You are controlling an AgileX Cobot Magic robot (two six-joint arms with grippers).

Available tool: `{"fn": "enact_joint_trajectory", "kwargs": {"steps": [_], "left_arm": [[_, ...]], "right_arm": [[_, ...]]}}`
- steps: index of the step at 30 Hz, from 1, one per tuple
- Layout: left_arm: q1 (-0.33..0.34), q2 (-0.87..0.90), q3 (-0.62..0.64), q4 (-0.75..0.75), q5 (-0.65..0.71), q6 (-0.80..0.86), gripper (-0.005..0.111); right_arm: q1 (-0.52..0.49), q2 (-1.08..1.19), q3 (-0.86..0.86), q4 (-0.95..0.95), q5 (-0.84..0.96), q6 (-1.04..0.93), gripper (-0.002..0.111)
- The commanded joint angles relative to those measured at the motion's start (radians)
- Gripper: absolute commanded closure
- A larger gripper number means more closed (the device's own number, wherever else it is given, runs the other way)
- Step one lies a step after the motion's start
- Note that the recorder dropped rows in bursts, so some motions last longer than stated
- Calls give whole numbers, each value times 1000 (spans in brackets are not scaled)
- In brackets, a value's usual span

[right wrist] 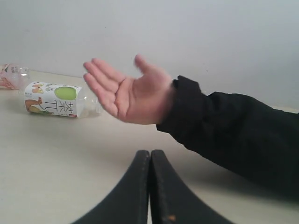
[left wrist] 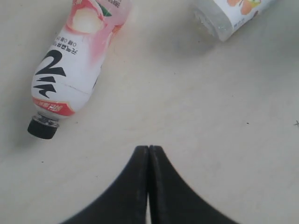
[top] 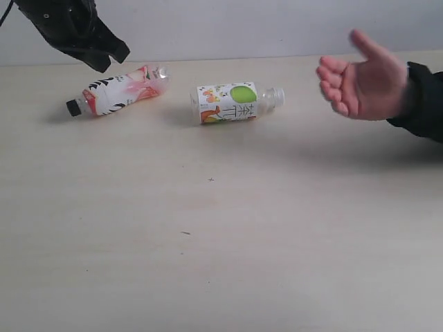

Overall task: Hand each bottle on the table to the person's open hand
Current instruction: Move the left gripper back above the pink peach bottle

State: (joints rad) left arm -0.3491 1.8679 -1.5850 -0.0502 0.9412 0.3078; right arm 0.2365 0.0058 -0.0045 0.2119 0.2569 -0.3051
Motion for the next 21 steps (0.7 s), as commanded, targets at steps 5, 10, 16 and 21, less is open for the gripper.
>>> {"fn": "enact_joint_trajectory", "kwargs": {"steps": [5,10,16,21], "left_arm": [[1,-10,3,-4,29,-2,106],[1,-17,3,-4,35,-2,106],[1,-17,3,-4,28,-2,106],[1,-17,3,-4,26,-2,106]], "right_arm": [[-4,-6,5,-1,-11,-4,108],[-4,-6,5,-1,-11,-4,108],[-4,-6,5,-1,-11,-4,108],[-4,-6,5,-1,-11,-4,108]]}}
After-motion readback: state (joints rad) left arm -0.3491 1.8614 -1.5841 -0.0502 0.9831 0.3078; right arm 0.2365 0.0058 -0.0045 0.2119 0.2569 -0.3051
